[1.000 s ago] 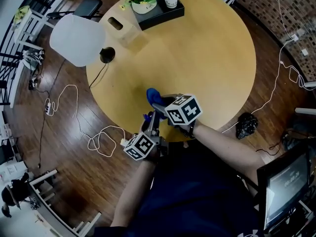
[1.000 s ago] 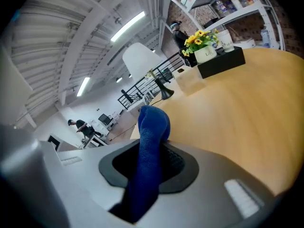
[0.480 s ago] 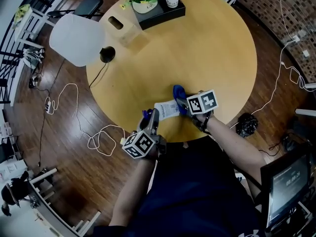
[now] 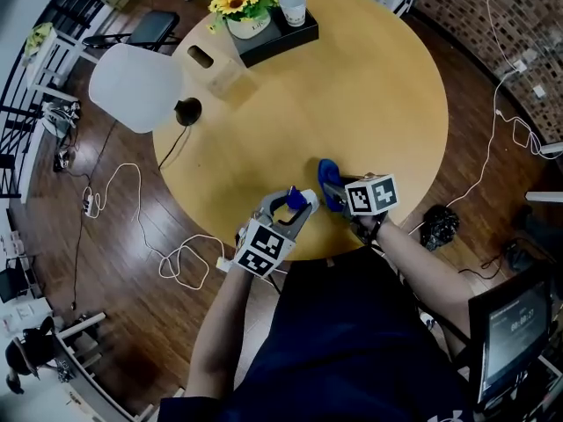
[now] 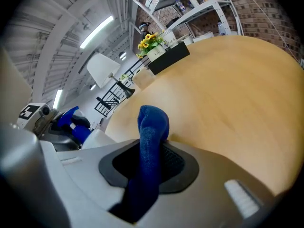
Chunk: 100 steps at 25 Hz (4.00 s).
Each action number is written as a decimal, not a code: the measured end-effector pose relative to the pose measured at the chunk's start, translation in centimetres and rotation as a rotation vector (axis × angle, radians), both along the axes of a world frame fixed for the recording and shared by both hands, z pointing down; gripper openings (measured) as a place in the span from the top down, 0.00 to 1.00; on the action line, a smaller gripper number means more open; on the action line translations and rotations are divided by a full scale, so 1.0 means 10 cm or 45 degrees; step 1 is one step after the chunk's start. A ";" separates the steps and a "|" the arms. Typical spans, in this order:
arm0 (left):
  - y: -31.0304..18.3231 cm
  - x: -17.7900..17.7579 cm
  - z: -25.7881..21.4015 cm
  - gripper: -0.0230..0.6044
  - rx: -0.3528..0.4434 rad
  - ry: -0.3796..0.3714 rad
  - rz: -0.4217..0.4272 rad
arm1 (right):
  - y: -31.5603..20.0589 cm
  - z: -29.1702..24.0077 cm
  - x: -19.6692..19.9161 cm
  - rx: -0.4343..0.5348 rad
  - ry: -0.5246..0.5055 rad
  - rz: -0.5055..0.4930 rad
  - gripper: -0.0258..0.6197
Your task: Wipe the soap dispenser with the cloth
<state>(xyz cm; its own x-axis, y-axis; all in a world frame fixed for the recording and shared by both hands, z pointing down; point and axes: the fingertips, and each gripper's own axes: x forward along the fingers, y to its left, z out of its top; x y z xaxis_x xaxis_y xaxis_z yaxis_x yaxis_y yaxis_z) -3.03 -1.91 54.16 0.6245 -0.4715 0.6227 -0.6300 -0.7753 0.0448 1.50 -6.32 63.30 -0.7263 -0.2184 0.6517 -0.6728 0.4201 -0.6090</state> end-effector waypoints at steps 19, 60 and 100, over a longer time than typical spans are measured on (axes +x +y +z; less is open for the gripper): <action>0.15 -0.16 -0.05 0.56 -0.024 -0.164 -0.378 | 0.19 -0.01 0.24 -0.027 -0.040 0.111 0.81; 0.00 -1.26 0.10 0.73 -0.186 0.977 -1.242 | 0.30 -0.18 -0.50 0.132 -0.093 0.078 0.81; 0.41 -0.77 -0.05 0.74 -0.100 0.678 -0.747 | 0.47 -0.42 -0.76 -0.166 -0.319 -0.256 0.81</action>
